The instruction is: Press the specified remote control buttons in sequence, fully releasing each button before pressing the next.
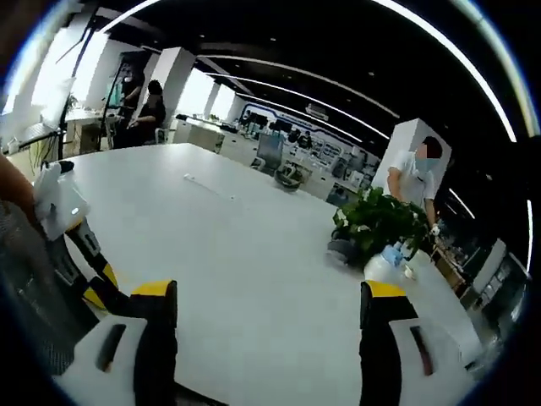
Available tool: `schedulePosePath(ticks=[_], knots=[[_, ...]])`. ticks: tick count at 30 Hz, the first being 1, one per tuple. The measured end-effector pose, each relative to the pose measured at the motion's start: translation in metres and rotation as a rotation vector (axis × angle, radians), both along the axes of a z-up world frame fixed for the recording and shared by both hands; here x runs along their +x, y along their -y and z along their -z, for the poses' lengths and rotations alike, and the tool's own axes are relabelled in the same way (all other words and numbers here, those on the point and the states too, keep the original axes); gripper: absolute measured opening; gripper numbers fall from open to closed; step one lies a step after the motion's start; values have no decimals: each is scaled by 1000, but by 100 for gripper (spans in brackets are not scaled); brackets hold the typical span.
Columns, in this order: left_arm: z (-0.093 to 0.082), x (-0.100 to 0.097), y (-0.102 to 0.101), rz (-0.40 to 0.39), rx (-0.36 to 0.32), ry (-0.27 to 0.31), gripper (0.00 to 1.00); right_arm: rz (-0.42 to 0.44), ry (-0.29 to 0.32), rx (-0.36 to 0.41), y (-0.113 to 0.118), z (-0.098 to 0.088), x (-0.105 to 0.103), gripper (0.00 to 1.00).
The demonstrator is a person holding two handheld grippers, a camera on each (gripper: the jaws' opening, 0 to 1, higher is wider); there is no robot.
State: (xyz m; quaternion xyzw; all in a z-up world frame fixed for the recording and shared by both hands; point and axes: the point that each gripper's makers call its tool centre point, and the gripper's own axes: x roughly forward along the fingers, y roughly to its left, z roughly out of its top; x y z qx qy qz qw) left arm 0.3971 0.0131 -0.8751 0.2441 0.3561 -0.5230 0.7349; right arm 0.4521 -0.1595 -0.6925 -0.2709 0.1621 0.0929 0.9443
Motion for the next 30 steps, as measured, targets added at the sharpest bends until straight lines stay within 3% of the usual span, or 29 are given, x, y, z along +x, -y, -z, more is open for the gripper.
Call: schedulePosePath(ticks=[2,7,17,21,25,30], knots=[[0,0,0,1,3,-1,24,-21,21,8,-4,-1,-2,88],[0,1,0,5,17,-4,24,1,-27,93,3,5,-1,88],[1,6,-2,32,27,-11,24,12,-67,94,3,13,-2,95],[1,15,-5,22,45,-35,24,37,-78,187,4,13,-2,96],[1,26,-10,38,70,-20,24,46,-94,259,2,13,-2,96],[1,39,-17,32,95,-17,24,54,-106,255,4,16,-3,93]])
